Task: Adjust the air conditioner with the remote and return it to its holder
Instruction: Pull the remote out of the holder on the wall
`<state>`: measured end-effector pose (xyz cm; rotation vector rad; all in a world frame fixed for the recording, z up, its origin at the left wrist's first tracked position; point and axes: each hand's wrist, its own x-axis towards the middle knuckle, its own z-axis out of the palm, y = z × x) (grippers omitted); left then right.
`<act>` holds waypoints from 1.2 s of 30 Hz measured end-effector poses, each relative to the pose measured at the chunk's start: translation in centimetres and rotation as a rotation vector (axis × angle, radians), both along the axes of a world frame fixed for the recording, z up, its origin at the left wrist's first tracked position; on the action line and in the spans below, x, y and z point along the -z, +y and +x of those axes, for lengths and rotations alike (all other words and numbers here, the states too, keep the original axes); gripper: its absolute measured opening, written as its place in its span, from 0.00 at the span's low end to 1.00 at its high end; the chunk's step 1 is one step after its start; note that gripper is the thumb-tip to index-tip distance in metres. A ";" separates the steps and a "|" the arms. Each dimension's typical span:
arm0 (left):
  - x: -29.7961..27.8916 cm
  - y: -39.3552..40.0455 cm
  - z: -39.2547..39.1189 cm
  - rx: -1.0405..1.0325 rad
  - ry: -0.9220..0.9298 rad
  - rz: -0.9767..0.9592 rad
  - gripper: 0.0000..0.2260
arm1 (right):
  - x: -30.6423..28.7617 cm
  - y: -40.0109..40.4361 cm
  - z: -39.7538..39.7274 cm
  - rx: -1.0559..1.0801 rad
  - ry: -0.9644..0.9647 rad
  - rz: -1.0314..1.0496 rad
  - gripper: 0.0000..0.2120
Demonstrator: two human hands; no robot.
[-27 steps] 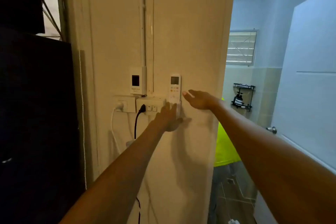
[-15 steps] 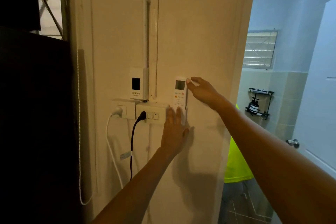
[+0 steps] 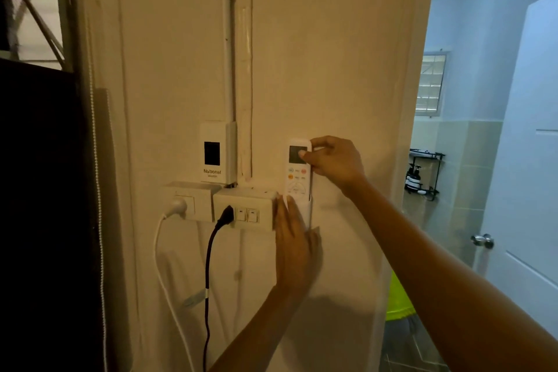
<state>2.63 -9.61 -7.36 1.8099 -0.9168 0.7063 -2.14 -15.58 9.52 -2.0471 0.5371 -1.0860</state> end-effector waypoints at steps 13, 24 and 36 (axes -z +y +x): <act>1.0 -1.2 1.4 0.129 0.030 -0.109 0.32 | 1.4 1.8 1.7 0.222 -0.172 -0.096 0.12; 0.5 -0.5 1.1 0.121 0.035 -0.082 0.32 | -0.5 1.5 1.2 0.135 -0.232 -0.049 0.08; -0.3 0.5 0.8 0.204 0.099 -0.124 0.35 | -3.4 0.2 -0.1 -0.014 -0.294 0.057 0.06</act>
